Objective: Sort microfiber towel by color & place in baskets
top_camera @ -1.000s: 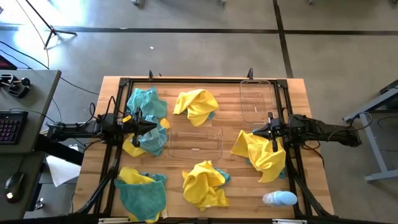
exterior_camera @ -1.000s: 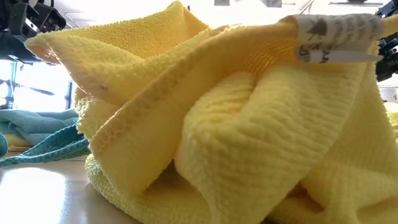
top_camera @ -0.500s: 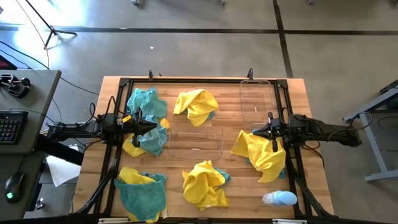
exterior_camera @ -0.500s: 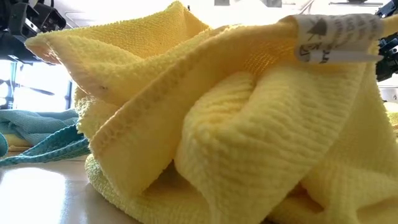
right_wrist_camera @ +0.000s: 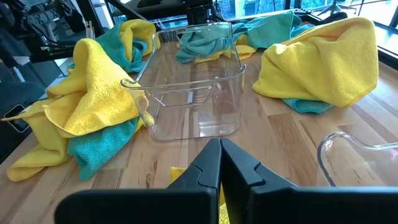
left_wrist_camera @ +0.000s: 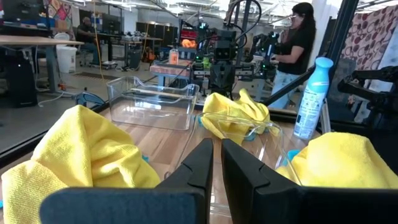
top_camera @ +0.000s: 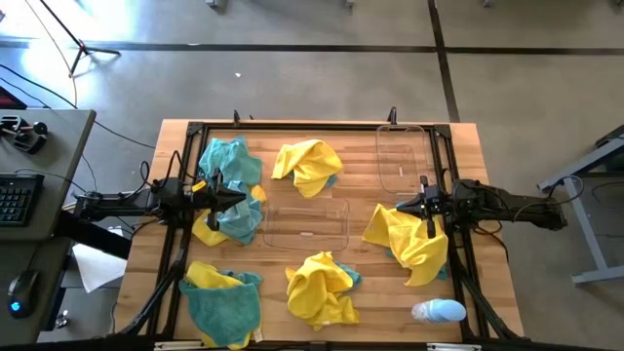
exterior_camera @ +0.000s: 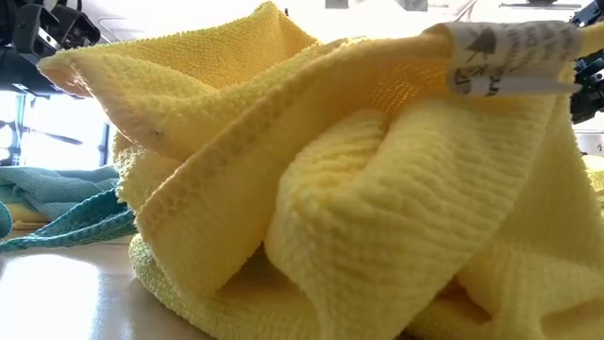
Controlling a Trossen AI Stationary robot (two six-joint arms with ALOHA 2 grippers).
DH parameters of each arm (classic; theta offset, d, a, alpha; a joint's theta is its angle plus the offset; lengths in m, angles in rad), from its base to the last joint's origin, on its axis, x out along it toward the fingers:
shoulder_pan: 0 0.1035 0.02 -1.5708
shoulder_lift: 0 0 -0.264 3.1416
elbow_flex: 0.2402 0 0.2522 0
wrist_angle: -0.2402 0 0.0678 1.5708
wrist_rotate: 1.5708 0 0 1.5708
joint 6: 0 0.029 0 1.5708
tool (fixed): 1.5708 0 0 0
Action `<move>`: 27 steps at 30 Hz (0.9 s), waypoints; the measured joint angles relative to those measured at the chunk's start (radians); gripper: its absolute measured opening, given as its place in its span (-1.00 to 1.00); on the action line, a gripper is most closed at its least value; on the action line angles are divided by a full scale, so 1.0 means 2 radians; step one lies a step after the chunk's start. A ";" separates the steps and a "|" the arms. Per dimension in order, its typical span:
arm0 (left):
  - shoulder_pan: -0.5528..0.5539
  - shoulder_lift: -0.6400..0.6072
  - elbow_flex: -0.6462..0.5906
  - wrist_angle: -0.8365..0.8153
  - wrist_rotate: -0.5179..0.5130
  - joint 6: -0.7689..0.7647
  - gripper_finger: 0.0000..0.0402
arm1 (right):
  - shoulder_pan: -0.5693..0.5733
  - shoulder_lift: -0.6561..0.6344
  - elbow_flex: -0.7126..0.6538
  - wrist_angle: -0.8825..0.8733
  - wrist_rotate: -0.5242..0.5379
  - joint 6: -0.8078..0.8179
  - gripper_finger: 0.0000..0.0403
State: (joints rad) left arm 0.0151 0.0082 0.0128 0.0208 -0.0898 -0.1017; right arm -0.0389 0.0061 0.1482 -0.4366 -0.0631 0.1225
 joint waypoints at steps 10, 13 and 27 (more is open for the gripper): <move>0.000 0.000 0.000 0.000 0.000 0.000 -0.90 | 0.000 0.000 0.000 0.000 0.000 0.000 -1.00; 0.000 0.000 0.000 0.000 0.000 0.000 -0.90 | 0.000 0.000 0.000 0.000 0.000 0.000 -1.00; 0.000 0.000 0.000 0.000 0.000 0.000 -0.90 | 0.000 0.000 0.000 0.000 0.093 -0.173 -1.00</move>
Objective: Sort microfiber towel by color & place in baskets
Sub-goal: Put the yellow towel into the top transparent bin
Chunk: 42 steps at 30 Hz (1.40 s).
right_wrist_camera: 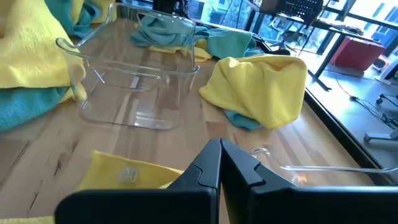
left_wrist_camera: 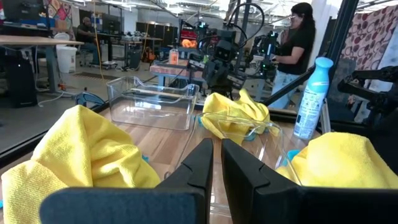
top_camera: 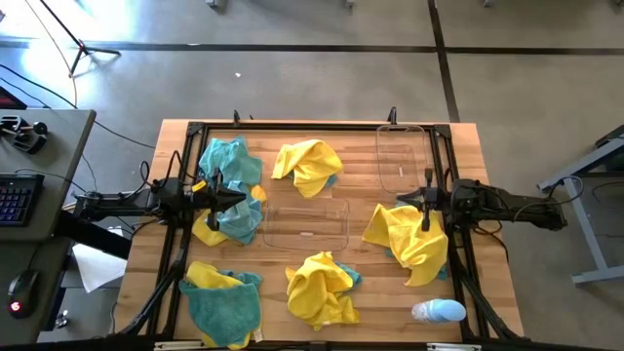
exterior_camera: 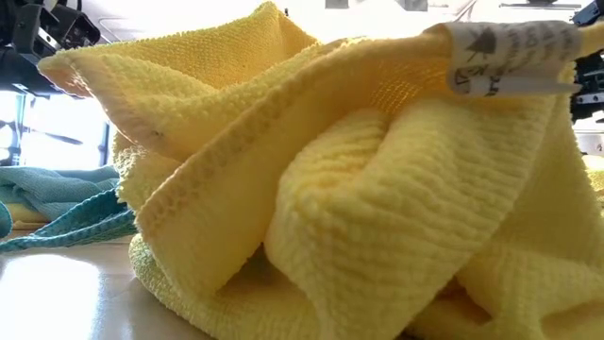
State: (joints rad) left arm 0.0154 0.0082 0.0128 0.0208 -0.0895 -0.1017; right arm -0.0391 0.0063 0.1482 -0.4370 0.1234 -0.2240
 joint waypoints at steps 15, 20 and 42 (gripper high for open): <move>0.000 0.000 0.000 0.000 0.000 0.000 -0.90 | 0.000 0.000 0.000 0.021 -0.006 0.160 -1.00; 0.000 0.000 0.000 0.000 0.000 0.000 -0.90 | 0.000 0.000 0.000 0.061 -0.006 0.286 -1.00; 0.000 0.000 0.000 0.000 0.000 0.000 -0.90 | 0.000 0.204 0.234 0.001 0.057 0.291 -1.00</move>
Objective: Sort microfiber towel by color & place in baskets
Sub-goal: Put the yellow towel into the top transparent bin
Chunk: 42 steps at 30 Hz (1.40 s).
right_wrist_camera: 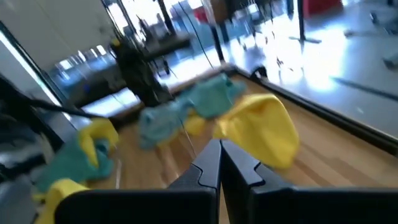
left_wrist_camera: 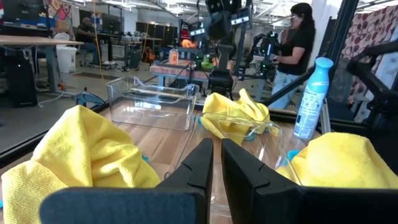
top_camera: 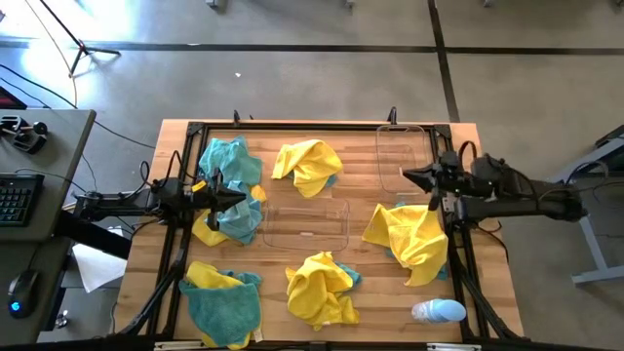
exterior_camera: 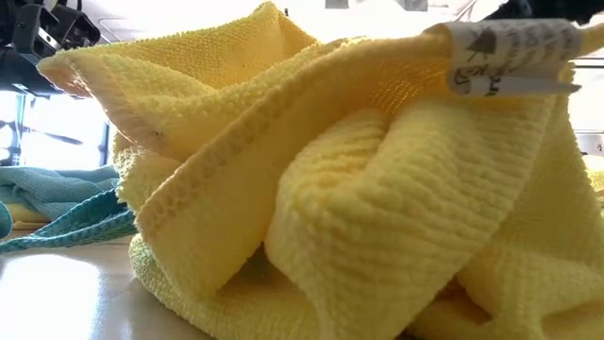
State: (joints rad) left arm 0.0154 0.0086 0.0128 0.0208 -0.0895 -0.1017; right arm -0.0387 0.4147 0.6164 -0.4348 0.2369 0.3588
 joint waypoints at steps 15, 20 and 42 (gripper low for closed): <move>0.000 0.000 0.000 0.000 0.000 0.000 -0.90 | 0.007 0.246 0.234 -0.335 -0.001 0.189 -1.00; 0.000 0.000 0.000 0.000 0.000 0.000 -0.90 | 0.063 0.275 0.236 -0.338 0.023 0.290 -1.00; 0.000 0.000 0.000 0.000 0.000 0.000 -0.90 | 0.236 0.398 0.236 -0.436 -0.031 0.689 -1.00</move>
State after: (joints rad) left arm 0.0153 0.0086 0.0128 0.0208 -0.0895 -0.1017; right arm 0.4339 1.2106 1.0893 -1.3069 0.1755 1.7375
